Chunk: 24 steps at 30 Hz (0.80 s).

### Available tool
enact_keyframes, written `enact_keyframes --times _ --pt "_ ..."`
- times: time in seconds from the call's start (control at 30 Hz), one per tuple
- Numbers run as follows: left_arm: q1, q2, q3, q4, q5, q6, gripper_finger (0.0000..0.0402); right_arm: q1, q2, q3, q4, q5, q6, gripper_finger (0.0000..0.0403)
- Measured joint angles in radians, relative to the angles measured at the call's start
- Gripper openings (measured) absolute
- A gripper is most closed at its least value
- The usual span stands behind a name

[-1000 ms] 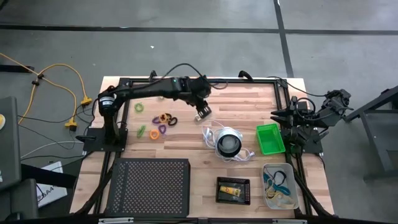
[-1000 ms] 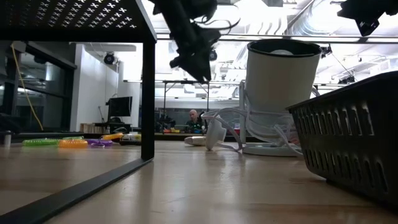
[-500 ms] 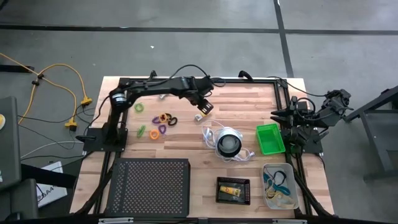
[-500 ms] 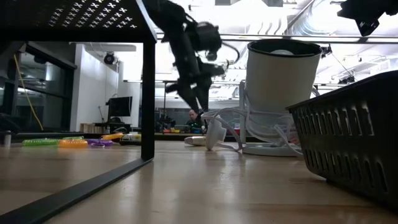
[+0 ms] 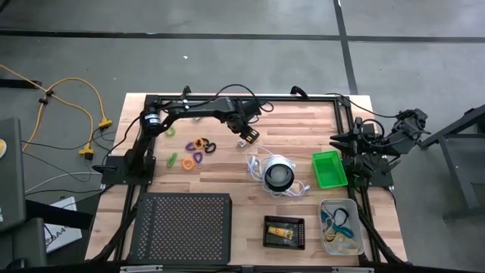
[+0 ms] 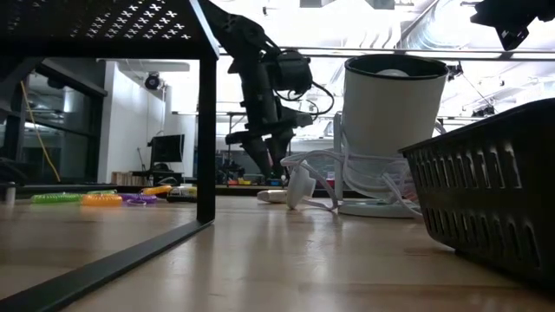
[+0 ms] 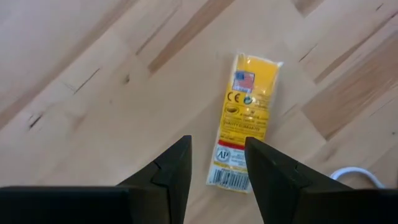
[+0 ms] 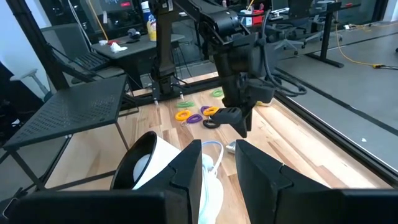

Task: Pick & Place Office Desk Supplies
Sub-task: Put the bottom yellow crayon box into the black bin

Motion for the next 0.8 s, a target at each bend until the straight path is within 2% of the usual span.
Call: enact_keyframes --times 0.4,0.8 --pt "-0.024 0.0 0.0 0.0 -0.019 0.169 0.0145 0.0 0.0 0.0 0.0 0.0 0.0 0.0085" --pt "-0.024 0.007 0.0 0.005 -0.019 0.172 0.0199 0.0 0.0 0.0 0.0 0.0 0.0 0.0085"
